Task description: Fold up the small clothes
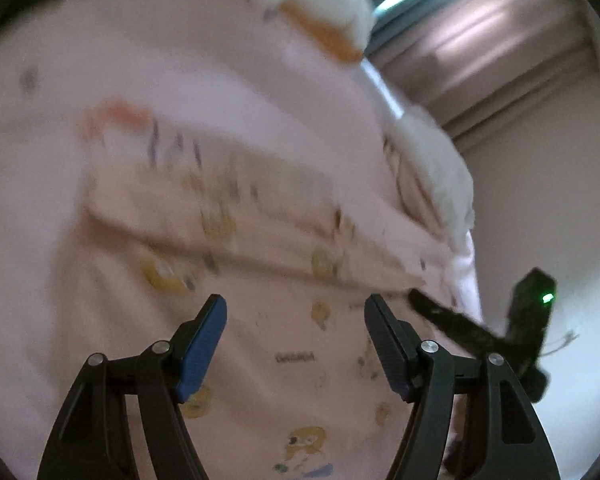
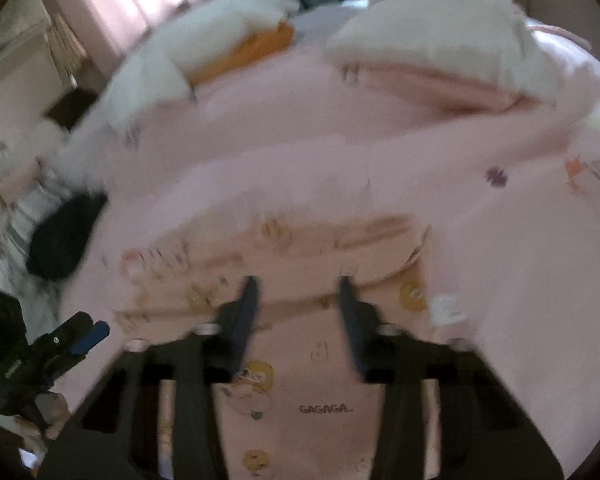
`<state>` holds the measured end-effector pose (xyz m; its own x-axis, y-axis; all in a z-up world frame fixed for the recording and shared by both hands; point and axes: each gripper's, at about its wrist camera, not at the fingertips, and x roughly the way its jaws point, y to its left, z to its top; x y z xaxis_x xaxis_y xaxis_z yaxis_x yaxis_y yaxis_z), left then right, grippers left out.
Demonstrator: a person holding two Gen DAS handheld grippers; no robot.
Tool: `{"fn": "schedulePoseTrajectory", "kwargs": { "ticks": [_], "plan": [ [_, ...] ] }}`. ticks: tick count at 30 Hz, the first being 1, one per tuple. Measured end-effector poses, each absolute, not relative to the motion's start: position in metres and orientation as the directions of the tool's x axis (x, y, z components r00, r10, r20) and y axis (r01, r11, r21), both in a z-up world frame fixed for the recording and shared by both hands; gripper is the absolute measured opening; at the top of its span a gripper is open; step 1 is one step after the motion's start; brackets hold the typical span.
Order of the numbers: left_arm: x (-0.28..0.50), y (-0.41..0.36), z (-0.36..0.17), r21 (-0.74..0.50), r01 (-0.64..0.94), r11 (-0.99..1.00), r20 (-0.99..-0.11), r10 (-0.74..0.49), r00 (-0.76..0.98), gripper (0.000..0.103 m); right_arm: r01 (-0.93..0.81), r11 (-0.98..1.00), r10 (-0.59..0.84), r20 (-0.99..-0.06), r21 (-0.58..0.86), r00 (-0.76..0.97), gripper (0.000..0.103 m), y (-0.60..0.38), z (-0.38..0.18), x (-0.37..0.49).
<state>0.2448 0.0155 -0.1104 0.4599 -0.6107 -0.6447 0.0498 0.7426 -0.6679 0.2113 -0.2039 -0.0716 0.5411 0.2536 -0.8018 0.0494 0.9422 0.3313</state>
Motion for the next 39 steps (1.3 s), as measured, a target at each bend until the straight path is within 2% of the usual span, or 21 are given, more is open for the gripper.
{"fn": "schedulePoseTrajectory", "kwargs": {
  "ticks": [3, 6, 10, 12, 17, 20, 22, 24, 25, 27, 29, 32, 34, 39],
  "plan": [
    [0.256, 0.014, -0.128, -0.715, 0.001, 0.700, -0.626, -0.640, 0.445, 0.070, 0.051, 0.942, 0.265, -0.826, 0.332, 0.498, 0.013, -0.193, -0.095, 0.223],
    [0.268, 0.015, -0.122, -0.717, -0.017, 0.697, -0.620, -0.627, 0.472, 0.070, 0.074, 0.952, 0.217, -0.826, 0.297, 0.520, 0.012, -0.192, -0.099, 0.244],
    [0.292, 0.019, -0.112, -0.712, -0.036, 0.702, -0.609, -0.590, 0.530, 0.070, 0.143, 0.906, 0.264, -0.796, 0.399, 0.545, 0.013, -0.207, -0.099, 0.268],
    [0.304, 0.020, -0.110, -0.686, -0.054, 0.726, -0.617, -0.540, 0.572, 0.070, 0.157, 0.905, 0.250, -0.794, 0.395, 0.554, 0.013, -0.211, -0.098, 0.275],
    [0.307, 0.027, -0.108, -0.548, -0.126, 0.827, -0.664, -0.339, 0.666, 0.070, 0.178, 0.899, 0.232, -0.781, 0.400, 0.580, 0.016, -0.217, -0.099, 0.283],
    [0.291, 0.025, -0.098, -0.443, -0.100, 0.891, -0.663, -0.251, 0.706, 0.070, 0.221, 0.869, 0.226, -0.753, 0.442, 0.618, 0.016, -0.226, -0.094, 0.264],
    [0.280, 0.018, -0.080, -0.343, -0.069, 0.937, -0.653, -0.185, 0.735, 0.070, 0.185, 0.846, 0.274, -0.704, 0.501, 0.656, 0.018, -0.231, -0.088, 0.246],
    [0.272, 0.010, -0.066, -0.287, 0.011, 0.958, -0.624, -0.196, 0.756, 0.070, 0.139, 0.855, 0.312, -0.711, 0.499, 0.630, 0.028, -0.227, -0.084, 0.239],
    [0.270, 0.008, -0.065, -0.294, 0.037, 0.955, -0.624, -0.221, 0.750, 0.070, 0.124, 0.885, 0.299, -0.753, 0.448, 0.587, 0.031, -0.220, -0.084, 0.239],
    [0.274, -0.001, -0.070, -0.354, 0.126, 0.927, -0.653, -0.341, 0.676, 0.070, 0.130, 0.939, 0.203, -0.816, 0.320, 0.541, 0.032, -0.207, -0.087, 0.239],
    [0.283, -0.010, -0.084, -0.404, 0.168, 0.899, -0.693, -0.421, 0.586, 0.070, 0.097, 0.955, 0.185, -0.819, 0.280, 0.544, 0.032, -0.197, -0.091, 0.241],
    [0.292, -0.016, -0.101, -0.353, 0.122, 0.927, -0.743, -0.358, 0.566, 0.070, 0.055, 0.955, 0.217, -0.816, 0.291, 0.536, 0.032, -0.187, -0.098, 0.249],
    [0.297, -0.013, -0.108, -0.357, 0.102, 0.929, -0.745, -0.349, 0.569, 0.070, 0.018, 0.960, 0.222, -0.796, 0.281, 0.563, 0.032, -0.183, -0.100, 0.253],
    [0.309, 0.026, -0.113, -0.527, -0.022, 0.850, -0.642, -0.380, 0.665, 0.070, 0.039, 0.936, 0.251, -0.742, 0.349, 0.622, 0.031, -0.195, -0.106, 0.265]
  ]
}}
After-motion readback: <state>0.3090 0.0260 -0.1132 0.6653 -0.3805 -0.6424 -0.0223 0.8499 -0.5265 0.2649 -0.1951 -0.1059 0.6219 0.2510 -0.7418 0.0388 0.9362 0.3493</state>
